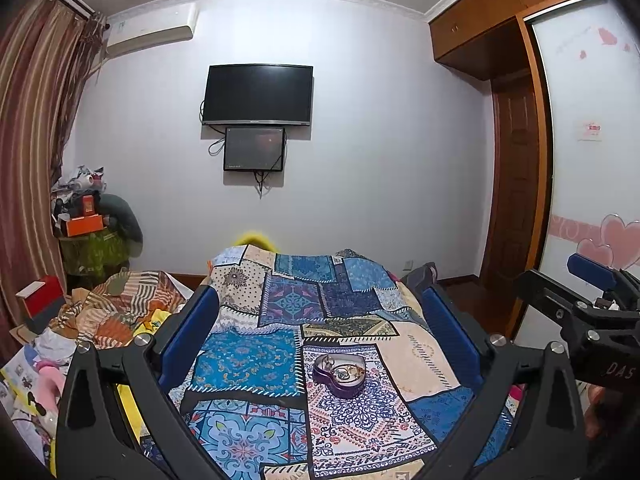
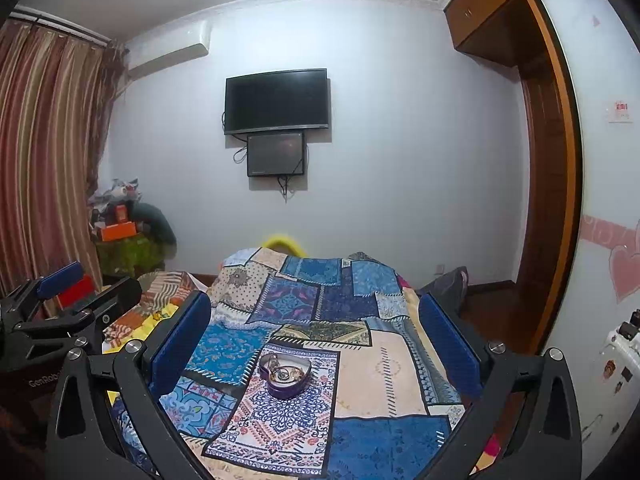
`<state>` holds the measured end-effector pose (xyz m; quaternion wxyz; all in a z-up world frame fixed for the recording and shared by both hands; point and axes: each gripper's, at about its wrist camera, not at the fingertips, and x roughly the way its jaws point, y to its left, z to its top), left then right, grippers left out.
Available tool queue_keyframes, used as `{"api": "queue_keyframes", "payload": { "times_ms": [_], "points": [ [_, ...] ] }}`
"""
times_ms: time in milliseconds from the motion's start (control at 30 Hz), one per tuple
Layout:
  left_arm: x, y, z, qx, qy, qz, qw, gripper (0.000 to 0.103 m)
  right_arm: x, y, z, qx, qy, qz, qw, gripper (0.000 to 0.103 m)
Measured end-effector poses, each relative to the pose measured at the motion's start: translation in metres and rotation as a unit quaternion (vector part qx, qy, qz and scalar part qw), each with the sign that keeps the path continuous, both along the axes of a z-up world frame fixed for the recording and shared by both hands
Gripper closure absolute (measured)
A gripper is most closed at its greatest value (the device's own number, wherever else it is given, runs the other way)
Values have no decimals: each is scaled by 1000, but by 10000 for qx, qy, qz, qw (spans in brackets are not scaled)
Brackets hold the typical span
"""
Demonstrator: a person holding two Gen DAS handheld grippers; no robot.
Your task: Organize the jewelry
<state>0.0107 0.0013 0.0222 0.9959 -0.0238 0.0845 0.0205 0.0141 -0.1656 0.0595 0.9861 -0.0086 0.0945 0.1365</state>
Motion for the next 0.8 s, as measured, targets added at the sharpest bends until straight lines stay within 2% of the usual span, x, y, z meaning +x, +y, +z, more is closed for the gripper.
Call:
{"api": "queue_keyframes", "payload": {
  "times_ms": [800],
  "points": [
    [3,2,-3,-41,52,-86,9999,1,1,-3,1,73,30,22,10000,0]
  ]
}}
